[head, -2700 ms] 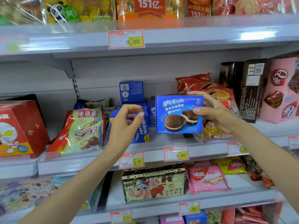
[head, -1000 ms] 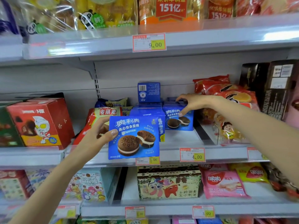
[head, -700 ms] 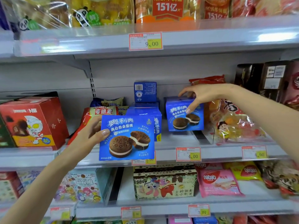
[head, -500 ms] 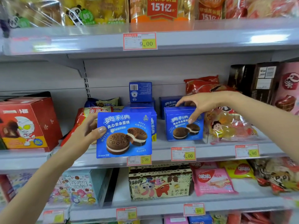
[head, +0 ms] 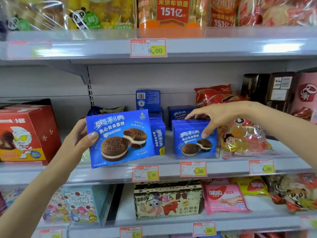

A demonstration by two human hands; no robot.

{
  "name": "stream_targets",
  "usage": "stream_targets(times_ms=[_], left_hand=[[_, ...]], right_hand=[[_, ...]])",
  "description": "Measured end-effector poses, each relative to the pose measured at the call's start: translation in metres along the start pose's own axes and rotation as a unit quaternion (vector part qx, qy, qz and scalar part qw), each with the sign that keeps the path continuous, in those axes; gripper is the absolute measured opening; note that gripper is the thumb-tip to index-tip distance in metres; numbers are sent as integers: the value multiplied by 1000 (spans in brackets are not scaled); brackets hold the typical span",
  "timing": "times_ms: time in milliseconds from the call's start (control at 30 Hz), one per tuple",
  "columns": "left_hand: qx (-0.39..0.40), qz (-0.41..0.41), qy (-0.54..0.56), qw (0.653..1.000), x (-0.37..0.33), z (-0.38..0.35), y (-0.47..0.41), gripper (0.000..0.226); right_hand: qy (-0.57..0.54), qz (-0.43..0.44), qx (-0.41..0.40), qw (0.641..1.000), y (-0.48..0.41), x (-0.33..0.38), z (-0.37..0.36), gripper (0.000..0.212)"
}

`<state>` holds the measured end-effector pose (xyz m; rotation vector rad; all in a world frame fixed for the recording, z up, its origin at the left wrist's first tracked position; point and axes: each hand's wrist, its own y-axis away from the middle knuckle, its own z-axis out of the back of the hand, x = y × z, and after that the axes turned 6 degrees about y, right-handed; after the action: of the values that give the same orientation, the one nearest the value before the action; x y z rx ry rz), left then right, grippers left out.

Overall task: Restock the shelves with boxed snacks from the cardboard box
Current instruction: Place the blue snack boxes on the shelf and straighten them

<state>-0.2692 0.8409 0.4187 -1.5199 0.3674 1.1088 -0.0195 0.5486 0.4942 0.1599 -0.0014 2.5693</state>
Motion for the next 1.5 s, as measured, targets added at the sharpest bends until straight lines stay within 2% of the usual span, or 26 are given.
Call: stream_targets(times_ms=[133,233,333,433,500,600,700,800,1033,1233,1333,1400,1500], left_hand=[[-25,6,32,999,4,1,-5,51],[-52,-4,25,998,0,-2,-6,59],[-76,-8,17,997,-1,-5,-10,52],[-90,-9,4,996,-2,-6,-10,50],[-91,-13,12,996,-3,-6,-9,50],[-84,-14,14,996,-4,-5,-6,52],[-77,-19,20,997,-3,-3,0,68],[-83,-17,23,996,-2,1,7,81],[-92,-6,23,996,0,11,16,75],[-86,-14,28,996,1,7,8,81],[-83,-20,38,996,2,0,-1,67],[-91,-22,36,995,4,-3,-7,55],[-134,-22,26,990,5,2,-12,50]], right_hand=[[-11,-13,-16,1000,-9,2,2,69],[-43,-15,-8,999,-6,2,0,65],[-77,-37,-9,996,-3,4,2,64],[18,-55,-73,996,-18,5,13,72],[30,-68,-124,990,-31,5,20,76],[111,-105,-197,968,-52,5,28,80],[151,-143,-252,945,-75,1,35,79],[119,-153,-248,949,-97,-12,42,79],[66,-155,-163,972,-129,-28,52,70],[144,-170,-228,948,-136,-35,37,66],[160,-172,-238,942,-136,-38,33,66],[166,-174,-242,940,-135,-37,31,73],[155,-139,-284,936,-125,-26,28,76]])
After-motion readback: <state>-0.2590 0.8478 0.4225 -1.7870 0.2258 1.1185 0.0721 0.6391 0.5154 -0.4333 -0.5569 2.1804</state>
